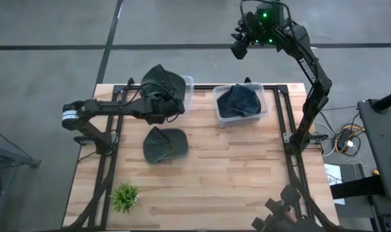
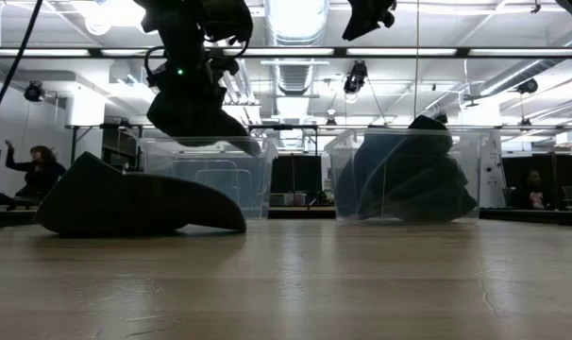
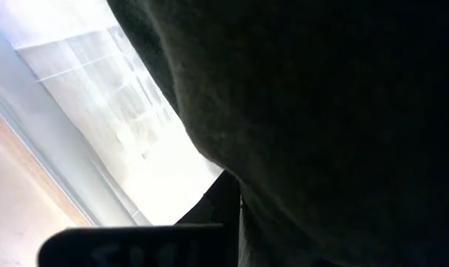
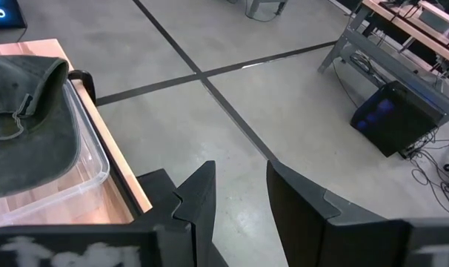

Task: Pick & Place hat
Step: Put the bottom green cap into the left transparent bin

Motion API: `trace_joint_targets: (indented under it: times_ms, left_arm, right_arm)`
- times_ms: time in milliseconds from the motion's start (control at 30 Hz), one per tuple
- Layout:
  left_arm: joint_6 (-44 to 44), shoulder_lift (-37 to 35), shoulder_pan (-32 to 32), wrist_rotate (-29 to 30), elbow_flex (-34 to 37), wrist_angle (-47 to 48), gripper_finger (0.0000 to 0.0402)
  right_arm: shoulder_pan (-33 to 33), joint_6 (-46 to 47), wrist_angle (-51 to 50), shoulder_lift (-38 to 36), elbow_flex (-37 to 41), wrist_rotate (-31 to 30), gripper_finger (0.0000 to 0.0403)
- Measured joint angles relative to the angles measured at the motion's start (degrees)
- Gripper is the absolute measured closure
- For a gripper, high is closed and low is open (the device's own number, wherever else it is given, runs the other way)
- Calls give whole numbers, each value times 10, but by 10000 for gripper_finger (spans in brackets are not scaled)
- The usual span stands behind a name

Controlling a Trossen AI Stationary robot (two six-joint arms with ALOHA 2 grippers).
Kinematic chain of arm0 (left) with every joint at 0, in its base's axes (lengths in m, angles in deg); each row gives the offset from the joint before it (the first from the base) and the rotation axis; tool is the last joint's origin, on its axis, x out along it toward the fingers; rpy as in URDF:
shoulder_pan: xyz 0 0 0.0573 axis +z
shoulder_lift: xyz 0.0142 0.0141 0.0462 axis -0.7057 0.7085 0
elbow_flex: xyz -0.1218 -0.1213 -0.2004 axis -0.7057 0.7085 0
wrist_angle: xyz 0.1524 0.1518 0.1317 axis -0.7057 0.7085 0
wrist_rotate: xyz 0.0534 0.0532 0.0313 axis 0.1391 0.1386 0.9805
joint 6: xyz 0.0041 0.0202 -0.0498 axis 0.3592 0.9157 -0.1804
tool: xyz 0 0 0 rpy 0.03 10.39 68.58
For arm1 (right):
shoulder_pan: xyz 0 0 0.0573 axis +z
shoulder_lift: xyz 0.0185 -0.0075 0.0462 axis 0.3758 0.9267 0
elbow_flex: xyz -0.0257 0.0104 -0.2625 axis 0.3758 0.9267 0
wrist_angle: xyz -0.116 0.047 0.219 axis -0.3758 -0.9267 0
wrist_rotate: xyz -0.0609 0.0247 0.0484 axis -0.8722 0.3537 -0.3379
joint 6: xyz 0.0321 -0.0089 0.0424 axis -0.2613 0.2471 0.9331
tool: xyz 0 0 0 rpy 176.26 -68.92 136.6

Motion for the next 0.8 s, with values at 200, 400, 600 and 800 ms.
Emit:
trace_joint_targets:
  times_ms: [200, 400, 600, 800]
  left_arm:
    - [0, 0, 0, 3, 0, 0, 373]
    - [-4, 2, 0, 2, 0, 0, 373]
    - [-28, 2, 0, 0, 1, -1, 373]
    - [-33, 2, 0, -20, 2, 0, 373]
  right_arm:
    - [0, 0, 0, 0, 0, 0, 287]
    - [0, 0, 0, 0, 0, 0, 287]
    - [0, 1, 0, 0, 0, 0, 287]
    - [0, 1, 0, 0, 0, 0, 287]
